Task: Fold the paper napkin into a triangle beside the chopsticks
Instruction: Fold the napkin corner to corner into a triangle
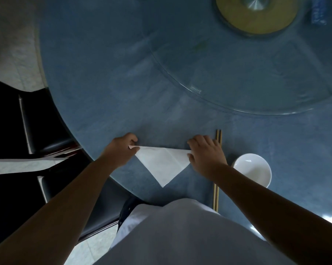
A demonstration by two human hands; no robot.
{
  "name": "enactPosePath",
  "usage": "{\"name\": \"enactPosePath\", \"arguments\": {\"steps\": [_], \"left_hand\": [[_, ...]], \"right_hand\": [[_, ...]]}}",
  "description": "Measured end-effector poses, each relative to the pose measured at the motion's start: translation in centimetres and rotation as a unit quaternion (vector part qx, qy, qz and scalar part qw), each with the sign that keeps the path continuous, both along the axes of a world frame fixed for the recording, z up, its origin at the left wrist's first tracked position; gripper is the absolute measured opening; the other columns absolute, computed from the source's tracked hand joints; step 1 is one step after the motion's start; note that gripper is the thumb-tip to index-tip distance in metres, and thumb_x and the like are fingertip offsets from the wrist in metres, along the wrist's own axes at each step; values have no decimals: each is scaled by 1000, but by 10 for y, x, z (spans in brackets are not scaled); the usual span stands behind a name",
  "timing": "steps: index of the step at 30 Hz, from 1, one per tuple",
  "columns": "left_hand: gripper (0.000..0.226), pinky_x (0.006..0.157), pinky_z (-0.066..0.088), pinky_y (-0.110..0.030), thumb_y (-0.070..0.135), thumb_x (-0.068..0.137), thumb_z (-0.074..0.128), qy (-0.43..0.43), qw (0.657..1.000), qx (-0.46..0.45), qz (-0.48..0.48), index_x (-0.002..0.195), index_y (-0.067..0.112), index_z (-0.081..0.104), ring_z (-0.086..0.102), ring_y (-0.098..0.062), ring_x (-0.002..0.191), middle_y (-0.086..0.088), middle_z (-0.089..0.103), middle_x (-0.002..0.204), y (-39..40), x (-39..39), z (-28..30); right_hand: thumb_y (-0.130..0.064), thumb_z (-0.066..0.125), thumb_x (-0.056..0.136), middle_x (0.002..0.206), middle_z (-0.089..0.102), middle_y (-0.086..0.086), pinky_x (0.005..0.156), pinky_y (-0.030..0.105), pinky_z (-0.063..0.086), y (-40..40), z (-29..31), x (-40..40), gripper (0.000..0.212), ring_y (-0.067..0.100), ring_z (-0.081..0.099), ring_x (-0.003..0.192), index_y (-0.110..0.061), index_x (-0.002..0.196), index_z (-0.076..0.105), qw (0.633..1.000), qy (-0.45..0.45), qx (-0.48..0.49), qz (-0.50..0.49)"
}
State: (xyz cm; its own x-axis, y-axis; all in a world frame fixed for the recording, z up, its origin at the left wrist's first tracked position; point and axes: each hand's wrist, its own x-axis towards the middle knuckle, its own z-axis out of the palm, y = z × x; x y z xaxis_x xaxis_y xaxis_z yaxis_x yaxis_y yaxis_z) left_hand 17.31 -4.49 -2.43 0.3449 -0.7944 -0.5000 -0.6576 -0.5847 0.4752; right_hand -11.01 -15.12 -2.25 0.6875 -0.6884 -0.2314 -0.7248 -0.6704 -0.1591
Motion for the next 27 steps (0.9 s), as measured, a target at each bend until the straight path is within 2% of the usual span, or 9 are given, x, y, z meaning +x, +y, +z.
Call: {"name": "enactPosePath", "arguments": {"steps": [2,5,8,13,17,19,21,23,27], "left_hand": [[22,70,49,-28,30,82,67,6,1000,16,17,103,28,62,62,-19,80,7,63,88,-1,1,-2],[8,61,44,-21,27,80,67,9,999,16,30,85,33,64,63,-14,76,6,67,82,-4,4,-2],[8,54,38,-17,26,81,65,2,999,34,-9,75,32,64,62,-13,71,4,68,77,-9,11,2],[8,65,39,-26,27,85,63,-11,996,68,-62,82,20,68,58,-18,76,-2,66,82,-16,17,9],[16,62,45,-31,27,85,60,27,996,86,21,77,14,62,65,-23,75,-5,70,77,-18,13,13],[14,65,50,-32,25,86,64,145,976,65,151,82,13,57,69,-19,74,-6,71,79,-15,9,14],[21,66,51,-32,28,85,68,264,927,69,256,93,15,53,70,-19,75,-7,70,86,-9,3,15],[26,67,50,-31,34,84,69,304,913,100,252,97,16,55,69,-17,77,-5,72,88,-3,-1,14],[21,54,44,-24,30,83,69,281,930,95,216,89,11,64,60,-11,58,-5,67,72,6,-16,6]], "right_hand": [[-39,60,80,128,54,10,92,46,42,11,-3,4,50,32,52,114,-16,123,50,998,-6,10,69],[-50,48,86,148,42,9,97,48,40,31,-12,2,64,30,42,130,-13,138,42,985,14,25,169],[-56,34,90,156,29,7,107,51,33,39,-18,-4,71,28,29,140,-12,147,29,985,42,53,160],[-59,30,90,160,15,6,113,54,21,40,-23,-8,76,26,14,146,-15,151,14,983,56,79,155],[-58,37,88,158,21,8,113,53,20,45,-22,-6,77,27,20,144,-12,149,23,983,20,60,170],[-54,42,87,156,27,10,111,52,25,48,-23,-7,73,29,29,141,-12,146,31,980,-4,45,192],[-51,46,86,151,37,11,106,50,34,50,-26,-7,68,31,42,131,-12,141,40,976,-32,33,214],[-50,50,84,142,47,11,100,48,38,51,-27,-6,64,31,49,119,-12,135,46,974,-55,26,216],[-50,50,82,128,52,9,92,47,40,51,-26,-5,60,30,49,108,-13,129,46,976,-63,20,207]]}}
